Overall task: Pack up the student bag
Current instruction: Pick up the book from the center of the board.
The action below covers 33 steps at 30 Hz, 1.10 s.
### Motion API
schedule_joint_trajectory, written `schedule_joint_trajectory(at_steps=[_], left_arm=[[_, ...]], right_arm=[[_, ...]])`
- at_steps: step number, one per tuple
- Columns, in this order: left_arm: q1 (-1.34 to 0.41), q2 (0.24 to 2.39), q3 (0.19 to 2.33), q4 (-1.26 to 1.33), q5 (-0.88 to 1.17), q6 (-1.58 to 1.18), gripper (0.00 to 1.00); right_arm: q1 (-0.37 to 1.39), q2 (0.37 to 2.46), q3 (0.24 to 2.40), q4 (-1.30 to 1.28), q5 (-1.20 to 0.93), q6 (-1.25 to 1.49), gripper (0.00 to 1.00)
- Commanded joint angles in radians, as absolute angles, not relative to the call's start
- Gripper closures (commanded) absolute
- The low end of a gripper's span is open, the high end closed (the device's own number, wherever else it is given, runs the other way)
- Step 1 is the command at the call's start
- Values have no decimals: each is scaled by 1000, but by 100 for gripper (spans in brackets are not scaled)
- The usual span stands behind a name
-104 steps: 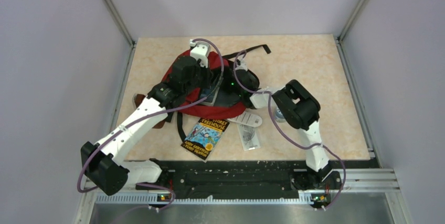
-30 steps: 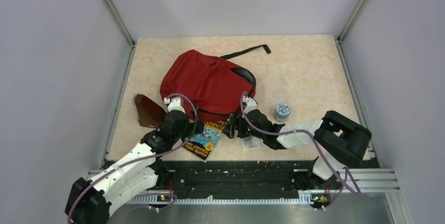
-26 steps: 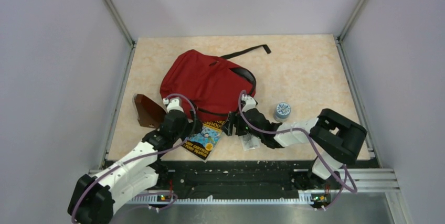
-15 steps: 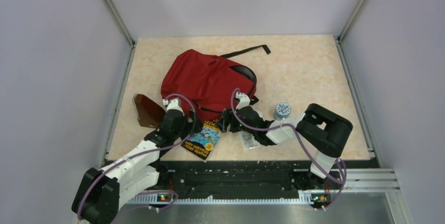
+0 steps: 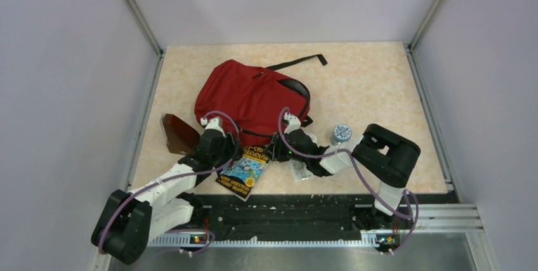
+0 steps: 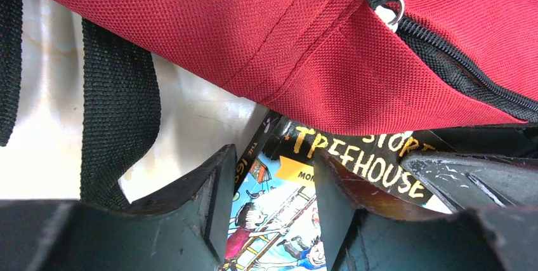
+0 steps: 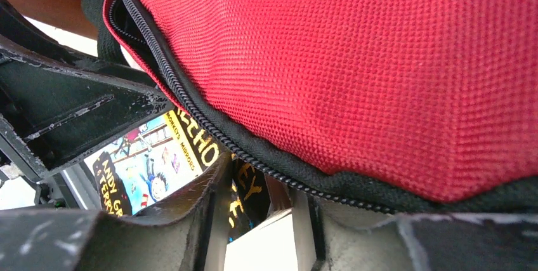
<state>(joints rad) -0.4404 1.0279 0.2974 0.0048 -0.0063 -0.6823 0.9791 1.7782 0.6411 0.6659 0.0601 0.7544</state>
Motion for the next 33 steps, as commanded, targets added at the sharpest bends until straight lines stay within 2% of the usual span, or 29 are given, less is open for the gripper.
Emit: schedule_joint_trajectory(at_steps=[1,2,5,6,9,13,18,22,26,33], left_arm=[[-452,1037,272,-10,125,-726,49],[-452,1025,268,-9,127,-727,49],[-452,967,271,-49,115,-727,49],[-452,936,276,-70,111,-727,49],[-452,820,294,-150,92,-730,42],[-452,636,323,-261,82,-718,20],[-452,443,336,-276,175,-690,10],[-453,378,370,-240,319,-666,7],[-453,401,382,-149,481,-652,6],[-453,519,398,51,722,-626,6]], right_arm=[[1009,1795,653,817,15,834,70],[1011,1794,650,828,17,843,75],[1014,1766,633,836,38,850,97],[1015,1749,624,830,48,847,100],[1014,1664,583,802,69,832,100],[1016,1498,522,700,63,800,100],[1021,1205,461,506,34,722,100],[1020,972,452,371,7,650,100],[1021,780,464,311,4,612,100],[1021,677,514,376,-50,560,100]])
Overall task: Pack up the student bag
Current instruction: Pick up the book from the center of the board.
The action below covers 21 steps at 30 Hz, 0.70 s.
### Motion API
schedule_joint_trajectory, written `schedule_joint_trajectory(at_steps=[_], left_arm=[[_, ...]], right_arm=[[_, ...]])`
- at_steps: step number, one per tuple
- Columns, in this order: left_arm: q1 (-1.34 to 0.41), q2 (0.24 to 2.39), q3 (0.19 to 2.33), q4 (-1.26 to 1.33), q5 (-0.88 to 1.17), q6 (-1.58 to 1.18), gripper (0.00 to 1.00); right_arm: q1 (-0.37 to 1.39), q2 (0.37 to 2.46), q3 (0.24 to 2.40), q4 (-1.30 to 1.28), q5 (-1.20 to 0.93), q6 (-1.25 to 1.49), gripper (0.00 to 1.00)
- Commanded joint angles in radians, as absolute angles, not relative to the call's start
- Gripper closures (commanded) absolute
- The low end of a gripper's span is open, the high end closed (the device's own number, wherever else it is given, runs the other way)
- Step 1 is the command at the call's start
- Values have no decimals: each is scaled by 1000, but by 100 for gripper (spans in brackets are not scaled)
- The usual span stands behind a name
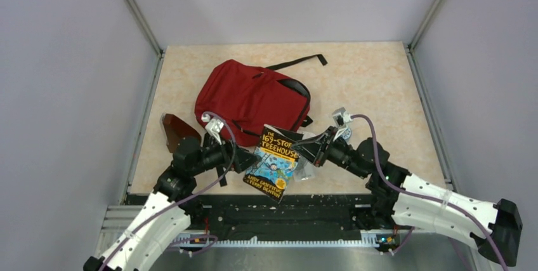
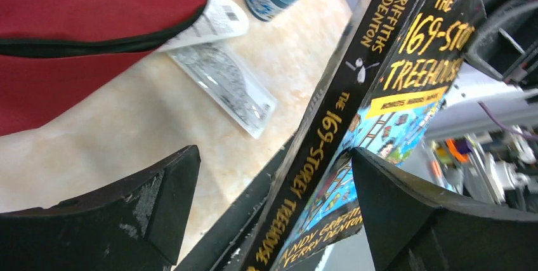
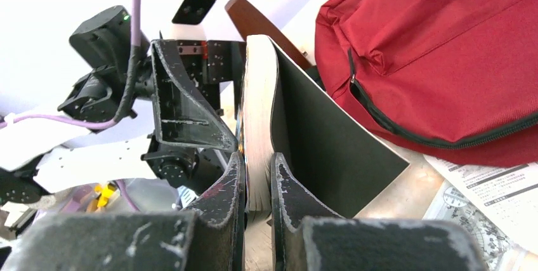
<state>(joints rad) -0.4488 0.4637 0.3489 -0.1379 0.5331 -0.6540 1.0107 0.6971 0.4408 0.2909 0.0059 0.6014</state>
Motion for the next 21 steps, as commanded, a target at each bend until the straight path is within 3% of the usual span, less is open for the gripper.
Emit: schedule_joint_trajectory(at_steps=[1,8,11,14,17,18,19,21], left_arm=[[-454,538,408,68,746,-624,6],[-460,663,438,227,949,-678,8],[-476,701,433,282,988,-716,14],[-495,709,433,284,1000,-720,46],[-497,674,444,236,976,-686,87],[-498,654,455,197,950,-658,97],[-497,630,471,143,922,-627,100],[-497,592,489,92,859,-614,100]], right_arm=[[1021,681,524,391,-64,549,100],[1020,759,559,514,-158,521,100],[1021,788,565,568,-199,520,100],[1021,808,577,556,-182,507,100],[1021,811,604,427,-22,478,99],[1020,810,615,367,58,467,85],[1021,807,625,317,127,452,65],[1018,795,629,253,209,429,18]])
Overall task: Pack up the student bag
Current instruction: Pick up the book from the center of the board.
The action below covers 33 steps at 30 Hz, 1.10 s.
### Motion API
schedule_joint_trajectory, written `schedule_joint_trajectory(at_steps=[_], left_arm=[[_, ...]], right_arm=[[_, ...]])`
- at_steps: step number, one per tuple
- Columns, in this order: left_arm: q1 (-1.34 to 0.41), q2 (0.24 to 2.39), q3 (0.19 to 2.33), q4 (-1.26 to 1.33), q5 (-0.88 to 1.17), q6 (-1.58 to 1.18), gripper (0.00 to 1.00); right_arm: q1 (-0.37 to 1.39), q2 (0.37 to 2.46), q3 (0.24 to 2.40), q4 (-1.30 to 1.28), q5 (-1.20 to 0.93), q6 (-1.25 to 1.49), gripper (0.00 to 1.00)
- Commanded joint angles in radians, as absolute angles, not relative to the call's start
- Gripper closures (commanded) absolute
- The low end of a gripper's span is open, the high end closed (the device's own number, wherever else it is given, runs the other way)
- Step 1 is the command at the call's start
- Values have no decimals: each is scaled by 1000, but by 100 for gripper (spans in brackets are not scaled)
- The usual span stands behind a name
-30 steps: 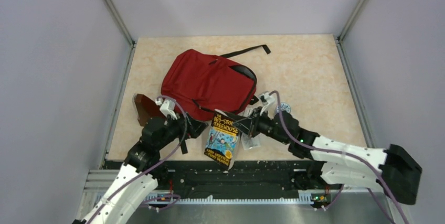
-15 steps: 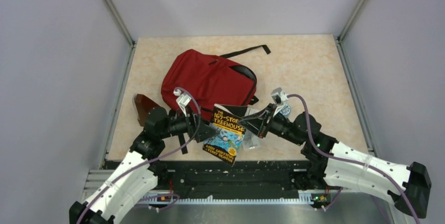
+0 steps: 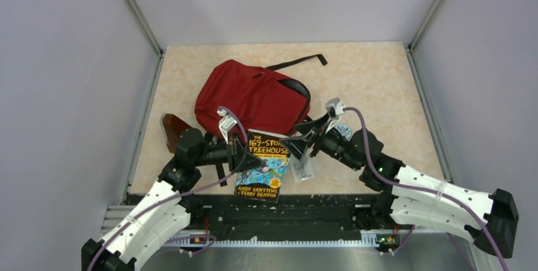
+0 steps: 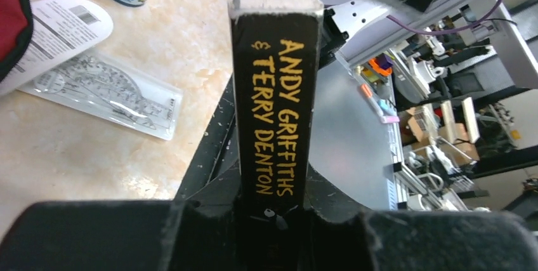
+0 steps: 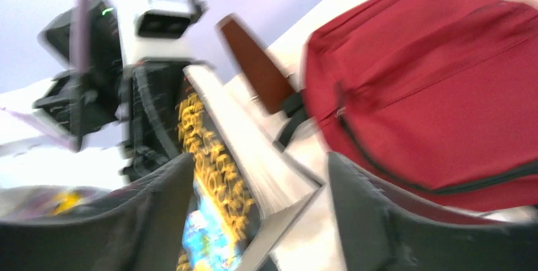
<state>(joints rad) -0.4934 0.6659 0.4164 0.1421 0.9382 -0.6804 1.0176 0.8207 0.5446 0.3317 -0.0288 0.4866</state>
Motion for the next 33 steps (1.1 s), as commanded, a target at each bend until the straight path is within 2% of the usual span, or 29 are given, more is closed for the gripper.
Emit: schedule_joint_trajectory(at_steps=[1,2,6,14,21,23,25,27,29,30,31,32,33], left_arm=[[-496,575,492,87,838,-617,100],[-497,560,493,90,816,-626,100],[-497,514,487,143,757,-667,100],[-497,503,497,283,787,-730,100],[-497,513,522,343,866,-756,100],[-496,514,537,321,872,-736,100],[-496,517,561,258,864,-685,100],[-497,522,587,187,854,-629,100],[-498,532,605,136,840,-588,96],[-497,543,615,98,822,-567,87],[-497,562,639,53,790,-537,68],[-497,582,664,-13,761,-485,49],[-496,609,696,-84,719,-436,34]], right_arm=[[1012,787,624,237,227,429,7],[1006,776,612,232,228,430,2],[996,750,546,291,138,446,1],[997,871,507,525,-271,505,1],[997,1030,554,668,-417,593,8],[997,1059,548,777,-456,639,15],[996,1072,532,861,-471,677,28],[989,1073,521,904,-473,687,49],[972,1053,529,867,-460,669,78],[959,1036,538,829,-446,655,90],[945,1013,547,786,-427,640,98],[929,985,555,739,-390,617,100],[909,952,573,673,-348,598,100]])
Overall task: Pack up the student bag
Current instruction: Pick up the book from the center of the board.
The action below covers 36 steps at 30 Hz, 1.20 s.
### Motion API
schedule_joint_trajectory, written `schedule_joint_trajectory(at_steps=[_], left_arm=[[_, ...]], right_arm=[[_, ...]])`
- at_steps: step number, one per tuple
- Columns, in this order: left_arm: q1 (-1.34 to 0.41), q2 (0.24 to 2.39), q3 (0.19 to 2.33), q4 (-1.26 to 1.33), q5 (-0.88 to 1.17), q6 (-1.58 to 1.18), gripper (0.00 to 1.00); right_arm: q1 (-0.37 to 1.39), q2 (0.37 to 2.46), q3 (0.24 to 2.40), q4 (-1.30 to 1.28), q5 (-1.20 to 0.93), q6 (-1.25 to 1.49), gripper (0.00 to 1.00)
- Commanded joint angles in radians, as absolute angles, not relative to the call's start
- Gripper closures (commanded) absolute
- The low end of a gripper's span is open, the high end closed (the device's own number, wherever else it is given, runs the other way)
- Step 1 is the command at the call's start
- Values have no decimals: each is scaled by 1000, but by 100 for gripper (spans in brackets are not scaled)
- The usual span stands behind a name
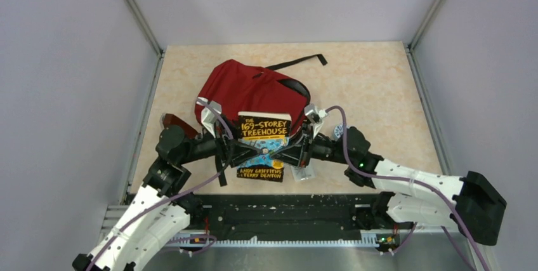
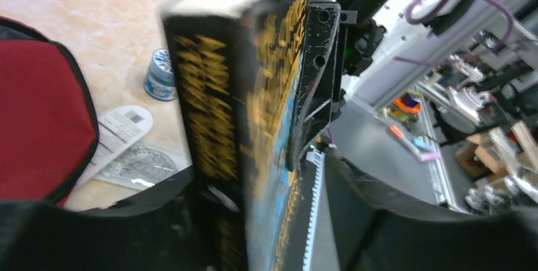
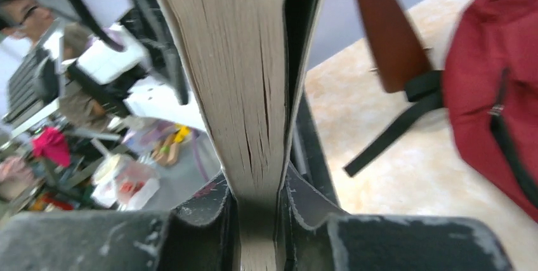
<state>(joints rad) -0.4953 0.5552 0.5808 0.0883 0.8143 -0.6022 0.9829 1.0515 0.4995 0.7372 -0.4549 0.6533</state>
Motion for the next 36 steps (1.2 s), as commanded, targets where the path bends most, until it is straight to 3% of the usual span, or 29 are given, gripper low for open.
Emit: schedule_joint_trajectory(at_steps=[1,4,9,13,20,27,36], left_arm=[[-497,636,730,-146,676,-389,26],[-498,748,819,-292,536,-268,17],[-540,958,886,-280,385,-256,17],[-659,1140,932,-197,219,-258,17],[-745,1406,1032,-29,84,-303,15],[-796,1645,1221,0,-34,-262,12],[-812,1888,1473,-202,-340,-134,8]], right_arm=[[892,919,590,601,-286,573,100],[839,827,647,357,-63,493,100],[760,770,726,79,247,384,100],[674,793,740,32,357,298,100],[480,826,747,-27,371,331,100],[463,776,703,-19,336,386,100],[463,704,681,-54,304,399,100]])
